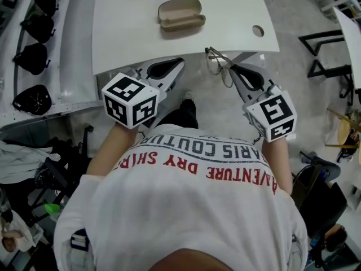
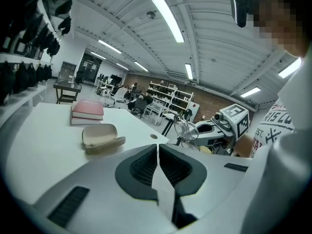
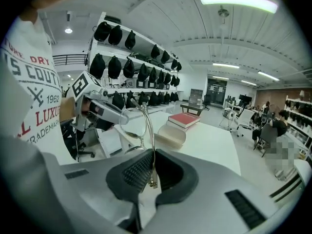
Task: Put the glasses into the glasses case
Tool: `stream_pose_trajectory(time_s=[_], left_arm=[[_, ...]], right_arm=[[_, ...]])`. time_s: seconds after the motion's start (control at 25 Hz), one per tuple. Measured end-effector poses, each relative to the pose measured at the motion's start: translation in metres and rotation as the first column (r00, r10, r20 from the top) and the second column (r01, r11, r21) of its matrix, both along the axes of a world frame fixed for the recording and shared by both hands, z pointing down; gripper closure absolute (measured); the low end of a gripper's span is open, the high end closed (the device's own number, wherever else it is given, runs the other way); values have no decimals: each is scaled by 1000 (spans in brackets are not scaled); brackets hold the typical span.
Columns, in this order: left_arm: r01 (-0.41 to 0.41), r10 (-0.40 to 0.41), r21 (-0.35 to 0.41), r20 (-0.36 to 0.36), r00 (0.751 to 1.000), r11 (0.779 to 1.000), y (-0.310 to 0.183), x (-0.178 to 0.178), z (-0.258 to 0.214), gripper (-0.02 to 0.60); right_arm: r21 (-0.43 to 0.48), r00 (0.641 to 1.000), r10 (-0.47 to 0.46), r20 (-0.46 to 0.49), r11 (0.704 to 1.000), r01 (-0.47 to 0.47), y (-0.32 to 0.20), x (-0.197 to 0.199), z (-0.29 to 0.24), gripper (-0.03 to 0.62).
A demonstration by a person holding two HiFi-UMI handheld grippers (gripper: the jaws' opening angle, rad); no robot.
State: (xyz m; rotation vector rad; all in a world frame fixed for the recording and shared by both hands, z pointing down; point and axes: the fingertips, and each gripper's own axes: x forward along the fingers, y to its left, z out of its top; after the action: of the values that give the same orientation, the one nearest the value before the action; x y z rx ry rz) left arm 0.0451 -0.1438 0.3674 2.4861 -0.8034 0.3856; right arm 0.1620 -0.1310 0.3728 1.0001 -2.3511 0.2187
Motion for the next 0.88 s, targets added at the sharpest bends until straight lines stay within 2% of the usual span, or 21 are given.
stream_pose_trajectory(time_s=[0.2,0.56,0.88], left_arm=[[29,-29,-41,5,1000,999,-43,-5,14,546],[78,-76,-87,21,997,993,-104,-21,35,546],[132,-129,-93,37,991,987,-137,-36,50,546]], right_arm=[[-32,999,-5,-46,999,3,-45,4,10,562],[-107,994,-90,-56,991,84,-114,-12,36,562],[-86,979,-180,-98,981,172,-163,-33,42,562]])
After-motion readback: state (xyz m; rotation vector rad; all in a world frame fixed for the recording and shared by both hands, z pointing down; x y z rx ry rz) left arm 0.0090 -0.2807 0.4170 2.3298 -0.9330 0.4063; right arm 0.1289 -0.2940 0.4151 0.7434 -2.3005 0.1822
